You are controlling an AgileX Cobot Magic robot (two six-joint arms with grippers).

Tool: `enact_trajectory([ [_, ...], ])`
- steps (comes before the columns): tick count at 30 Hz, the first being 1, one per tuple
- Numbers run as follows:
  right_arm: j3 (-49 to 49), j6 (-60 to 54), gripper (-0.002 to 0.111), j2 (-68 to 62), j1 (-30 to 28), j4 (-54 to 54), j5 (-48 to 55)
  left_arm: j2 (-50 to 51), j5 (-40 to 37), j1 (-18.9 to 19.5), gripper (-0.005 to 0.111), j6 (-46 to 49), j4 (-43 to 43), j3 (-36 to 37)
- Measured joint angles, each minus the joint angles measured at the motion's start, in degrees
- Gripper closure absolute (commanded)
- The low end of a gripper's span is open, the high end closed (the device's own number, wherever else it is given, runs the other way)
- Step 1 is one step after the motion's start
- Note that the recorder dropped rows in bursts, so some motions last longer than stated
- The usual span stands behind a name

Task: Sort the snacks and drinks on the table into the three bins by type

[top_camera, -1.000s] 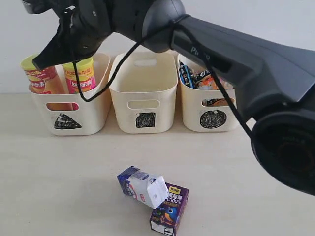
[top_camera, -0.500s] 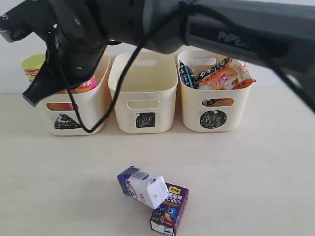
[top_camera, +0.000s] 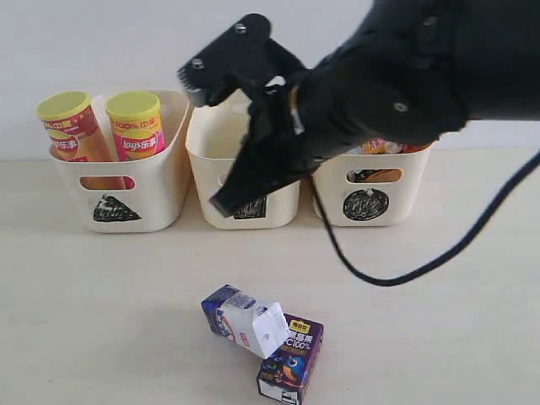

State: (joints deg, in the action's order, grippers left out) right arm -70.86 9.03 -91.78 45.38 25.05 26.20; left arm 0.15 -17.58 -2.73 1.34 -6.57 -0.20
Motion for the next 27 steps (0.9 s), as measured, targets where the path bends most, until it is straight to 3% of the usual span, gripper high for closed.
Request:
enact_trajectory([
  [11,12.3,0.9,0.109,17.7,-23.3,0.0,0.3,0.0,0.0,0.0,0.102,0.0,0.0,0.0],
  [19,17.7,4.6,0.109,28.8,-34.9,-0.2,3.6,0.0,0.0,0.0,0.102,0.0,0.0,0.0],
  [27,31.3,13.8,0.109,50.9,-37.3,-0.2,-3.2,0.0,0.0,0.0,0.102,0.0,0.0,0.0],
])
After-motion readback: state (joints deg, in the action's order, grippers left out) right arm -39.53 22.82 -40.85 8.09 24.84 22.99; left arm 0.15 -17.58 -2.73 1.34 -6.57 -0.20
